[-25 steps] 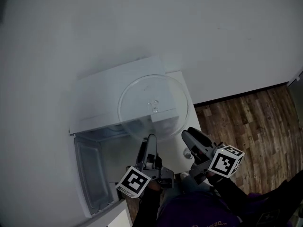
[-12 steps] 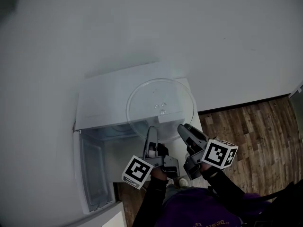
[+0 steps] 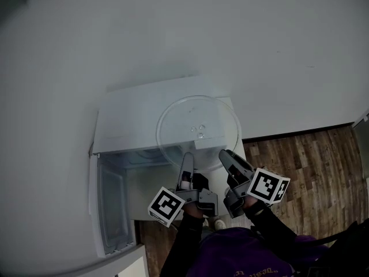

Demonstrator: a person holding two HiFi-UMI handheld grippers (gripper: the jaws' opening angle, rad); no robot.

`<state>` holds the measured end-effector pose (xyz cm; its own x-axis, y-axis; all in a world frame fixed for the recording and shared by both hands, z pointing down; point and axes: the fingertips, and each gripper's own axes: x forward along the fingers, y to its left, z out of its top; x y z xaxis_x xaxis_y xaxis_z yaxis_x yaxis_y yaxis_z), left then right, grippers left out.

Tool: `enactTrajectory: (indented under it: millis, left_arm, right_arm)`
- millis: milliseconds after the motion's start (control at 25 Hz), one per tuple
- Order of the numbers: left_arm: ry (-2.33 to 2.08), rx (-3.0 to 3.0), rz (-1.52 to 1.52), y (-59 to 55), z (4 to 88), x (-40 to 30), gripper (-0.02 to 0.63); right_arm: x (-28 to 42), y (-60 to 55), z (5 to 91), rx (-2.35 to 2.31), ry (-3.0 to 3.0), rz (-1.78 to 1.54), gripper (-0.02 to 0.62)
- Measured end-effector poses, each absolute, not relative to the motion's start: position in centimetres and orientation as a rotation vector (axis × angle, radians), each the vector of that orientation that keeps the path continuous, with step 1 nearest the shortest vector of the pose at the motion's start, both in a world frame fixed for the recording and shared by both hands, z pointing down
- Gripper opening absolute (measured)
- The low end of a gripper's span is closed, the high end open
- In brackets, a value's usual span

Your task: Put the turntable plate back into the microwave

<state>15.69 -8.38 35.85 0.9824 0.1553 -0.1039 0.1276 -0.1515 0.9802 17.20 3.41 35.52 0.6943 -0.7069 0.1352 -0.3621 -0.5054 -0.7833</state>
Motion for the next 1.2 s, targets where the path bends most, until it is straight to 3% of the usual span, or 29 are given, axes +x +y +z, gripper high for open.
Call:
enactTrajectory:
  millis: [640, 1200]
  left_arm:
    - [0.293, 1.64, -0.163, -9.2, 33.3, 12.6, 0.035]
    - [0.165, 1.636, -0.399, -13.7, 32.0, 4.2, 0.031]
  right_arm:
    - [15.0, 2.0, 31.9, -2.188, 1.017, -0.487, 0.118]
    - [9.0, -3.4, 30.6, -2.084, 1.321, -0.537, 0.118]
